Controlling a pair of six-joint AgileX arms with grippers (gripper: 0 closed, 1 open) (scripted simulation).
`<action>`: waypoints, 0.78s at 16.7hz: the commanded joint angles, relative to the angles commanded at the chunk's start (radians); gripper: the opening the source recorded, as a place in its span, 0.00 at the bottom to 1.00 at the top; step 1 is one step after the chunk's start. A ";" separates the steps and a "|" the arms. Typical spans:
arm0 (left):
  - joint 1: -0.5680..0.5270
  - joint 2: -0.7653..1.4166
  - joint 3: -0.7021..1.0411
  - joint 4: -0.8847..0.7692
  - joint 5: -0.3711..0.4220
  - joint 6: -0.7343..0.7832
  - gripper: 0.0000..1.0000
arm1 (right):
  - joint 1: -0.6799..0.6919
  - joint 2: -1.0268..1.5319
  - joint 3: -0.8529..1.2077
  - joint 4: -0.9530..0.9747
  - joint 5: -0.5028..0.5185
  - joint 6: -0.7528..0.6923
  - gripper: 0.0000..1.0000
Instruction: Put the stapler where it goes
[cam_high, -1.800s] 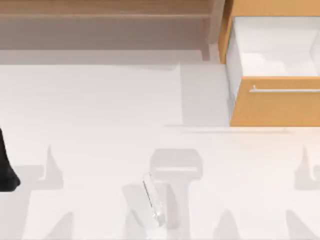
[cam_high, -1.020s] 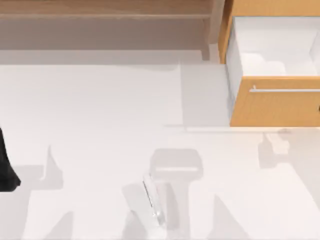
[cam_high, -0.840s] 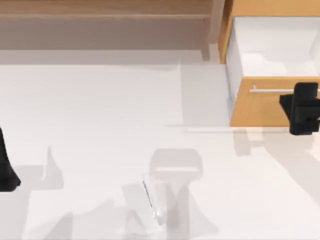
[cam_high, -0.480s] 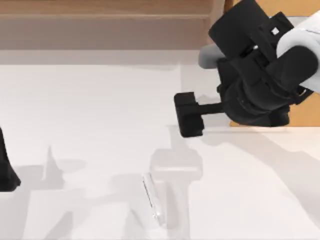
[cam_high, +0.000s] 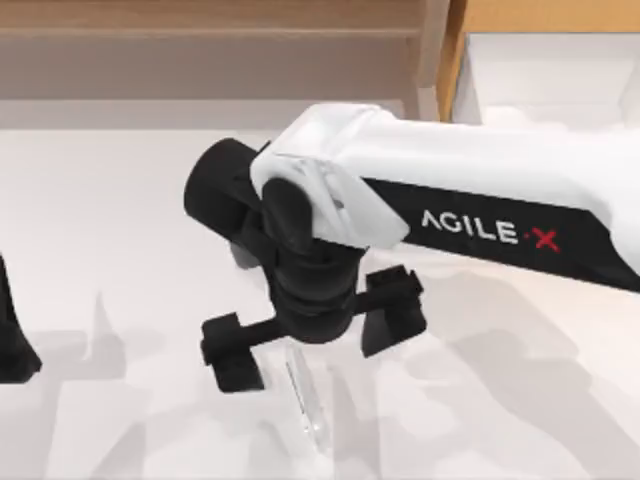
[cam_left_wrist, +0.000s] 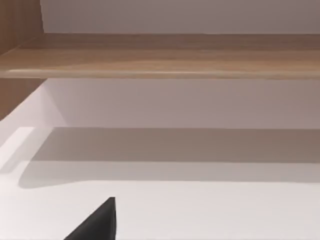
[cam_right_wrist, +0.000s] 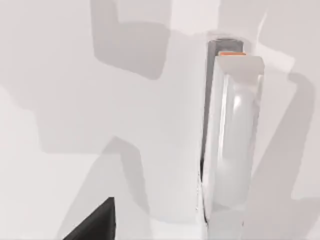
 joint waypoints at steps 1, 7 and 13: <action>0.000 0.000 0.000 0.000 0.000 0.000 1.00 | 0.010 0.018 0.015 -0.011 -0.002 0.005 1.00; 0.000 0.000 0.000 0.000 0.000 0.000 1.00 | 0.011 0.026 0.015 -0.011 -0.003 0.006 1.00; 0.000 0.000 0.000 0.000 0.000 0.000 1.00 | 0.015 0.078 -0.084 0.144 -0.003 0.009 1.00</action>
